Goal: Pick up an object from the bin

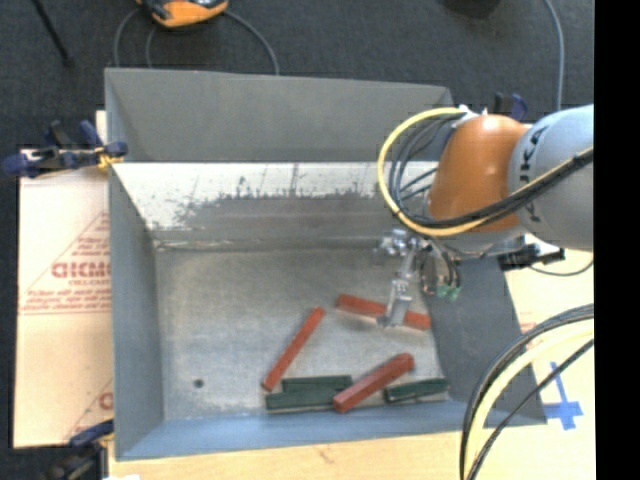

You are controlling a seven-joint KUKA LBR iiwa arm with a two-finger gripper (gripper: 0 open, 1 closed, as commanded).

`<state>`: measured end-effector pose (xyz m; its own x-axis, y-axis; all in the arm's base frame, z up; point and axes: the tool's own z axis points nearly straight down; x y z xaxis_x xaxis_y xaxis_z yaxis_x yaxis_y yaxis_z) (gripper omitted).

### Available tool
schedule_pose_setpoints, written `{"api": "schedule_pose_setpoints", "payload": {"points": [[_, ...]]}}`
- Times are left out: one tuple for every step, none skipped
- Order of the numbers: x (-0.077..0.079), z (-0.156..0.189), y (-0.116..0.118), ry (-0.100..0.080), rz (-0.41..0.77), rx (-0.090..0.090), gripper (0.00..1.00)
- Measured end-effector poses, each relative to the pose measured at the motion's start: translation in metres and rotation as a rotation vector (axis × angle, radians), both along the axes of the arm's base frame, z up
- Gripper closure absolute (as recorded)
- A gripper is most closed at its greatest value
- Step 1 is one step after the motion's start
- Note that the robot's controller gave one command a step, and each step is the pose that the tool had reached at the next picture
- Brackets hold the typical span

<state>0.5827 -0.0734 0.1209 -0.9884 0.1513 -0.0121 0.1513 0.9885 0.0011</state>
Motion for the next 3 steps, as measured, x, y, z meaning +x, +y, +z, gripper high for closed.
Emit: {"api": "schedule_pose_setpoints", "payload": {"points": [[-0.004,-0.040,0.006,0.010,-0.033,0.000,0.00],[-0.007,-0.047,0.003,0.008,-0.091,0.002,0.00],[-0.010,-0.050,0.004,0.010,-0.227,0.003,0.00]]}}
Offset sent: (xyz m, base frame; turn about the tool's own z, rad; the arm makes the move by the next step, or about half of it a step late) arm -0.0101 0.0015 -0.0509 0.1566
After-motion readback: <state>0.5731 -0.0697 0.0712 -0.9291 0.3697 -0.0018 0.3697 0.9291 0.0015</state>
